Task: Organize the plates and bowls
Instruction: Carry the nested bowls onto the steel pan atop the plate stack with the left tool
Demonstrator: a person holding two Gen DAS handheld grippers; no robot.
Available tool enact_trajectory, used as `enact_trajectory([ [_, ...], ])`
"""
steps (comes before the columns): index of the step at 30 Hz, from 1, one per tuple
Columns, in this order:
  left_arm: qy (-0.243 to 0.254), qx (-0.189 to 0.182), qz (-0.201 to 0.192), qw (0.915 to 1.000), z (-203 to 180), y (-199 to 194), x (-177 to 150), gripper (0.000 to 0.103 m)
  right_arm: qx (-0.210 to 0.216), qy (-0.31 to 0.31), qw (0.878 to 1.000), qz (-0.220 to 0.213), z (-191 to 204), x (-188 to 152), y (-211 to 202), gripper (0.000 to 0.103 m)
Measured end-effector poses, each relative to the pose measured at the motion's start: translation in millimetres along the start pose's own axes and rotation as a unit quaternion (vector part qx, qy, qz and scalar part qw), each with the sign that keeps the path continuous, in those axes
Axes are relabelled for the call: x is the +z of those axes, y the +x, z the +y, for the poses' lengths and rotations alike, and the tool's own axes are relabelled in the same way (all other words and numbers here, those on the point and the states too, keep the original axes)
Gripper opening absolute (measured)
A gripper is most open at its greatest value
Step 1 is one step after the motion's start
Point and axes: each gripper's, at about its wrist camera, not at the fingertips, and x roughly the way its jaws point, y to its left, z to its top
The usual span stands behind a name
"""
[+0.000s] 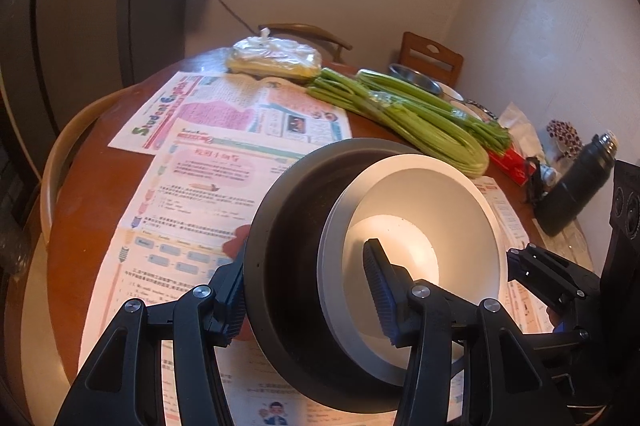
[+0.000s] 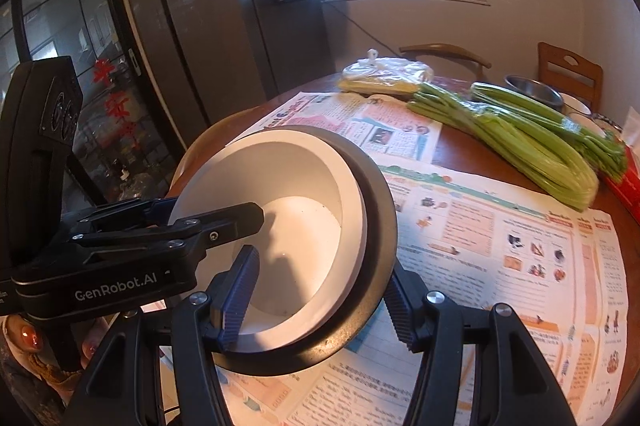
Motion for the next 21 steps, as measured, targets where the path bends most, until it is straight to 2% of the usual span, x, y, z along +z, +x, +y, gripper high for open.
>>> enact_trajectory([
  [21, -0.015, -0.004, 0.042, 0.9990, 27, 55, -7, 0.054, -0.016, 0.003, 0.998, 0.053, -6, -4, 57, 0.060],
])
